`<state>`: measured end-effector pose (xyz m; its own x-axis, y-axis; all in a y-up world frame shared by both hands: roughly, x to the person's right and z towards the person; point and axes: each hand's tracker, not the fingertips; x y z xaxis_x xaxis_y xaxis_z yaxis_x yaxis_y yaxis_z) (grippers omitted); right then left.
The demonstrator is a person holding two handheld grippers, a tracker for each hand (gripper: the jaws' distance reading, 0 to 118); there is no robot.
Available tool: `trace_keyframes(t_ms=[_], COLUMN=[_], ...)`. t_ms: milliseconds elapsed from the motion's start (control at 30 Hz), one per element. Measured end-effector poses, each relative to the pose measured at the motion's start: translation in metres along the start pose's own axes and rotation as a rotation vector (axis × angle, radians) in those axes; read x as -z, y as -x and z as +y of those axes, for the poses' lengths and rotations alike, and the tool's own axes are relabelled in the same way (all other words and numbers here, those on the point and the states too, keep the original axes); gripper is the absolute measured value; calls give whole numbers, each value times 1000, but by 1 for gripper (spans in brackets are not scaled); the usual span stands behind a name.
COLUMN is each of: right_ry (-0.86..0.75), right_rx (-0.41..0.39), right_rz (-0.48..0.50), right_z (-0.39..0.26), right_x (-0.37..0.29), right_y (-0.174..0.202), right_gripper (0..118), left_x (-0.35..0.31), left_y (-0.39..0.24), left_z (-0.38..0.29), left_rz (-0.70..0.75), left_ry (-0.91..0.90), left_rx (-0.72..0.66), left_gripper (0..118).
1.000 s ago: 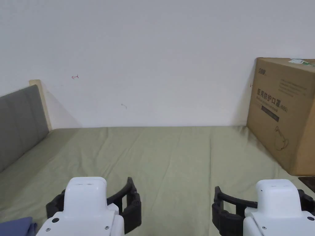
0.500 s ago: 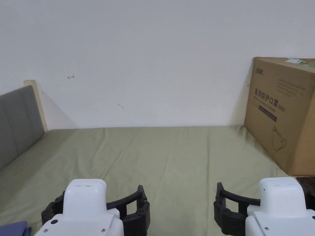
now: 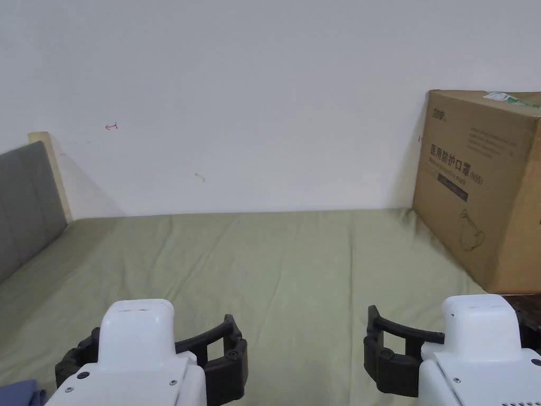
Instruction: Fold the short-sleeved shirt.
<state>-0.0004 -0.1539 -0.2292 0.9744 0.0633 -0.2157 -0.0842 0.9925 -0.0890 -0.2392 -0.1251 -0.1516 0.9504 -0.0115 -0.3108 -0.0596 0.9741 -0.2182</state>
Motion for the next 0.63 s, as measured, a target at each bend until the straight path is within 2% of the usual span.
trace_keyframes(t_ms=[100, 167, 267, 633], right_ry=[1, 3, 6, 10], right_rx=[-1, 0, 0, -3], right_rz=[-2, -2, -1, 5], right_z=[-1, -1, -2, -5], right_x=[0, 1, 2, 2], right_y=[-1, -1, -1, 1], right_gripper=[118, 118, 118, 118], left_x=[2, 0, 1, -1], left_y=[6, 11, 4, 4], left_z=[2, 3, 1, -5], left_rz=[9, -35, 44, 37], left_ry=[37, 19, -2, -101], left_rx=[-57, -89, 5, 36], left_gripper=[109, 109, 109, 109])
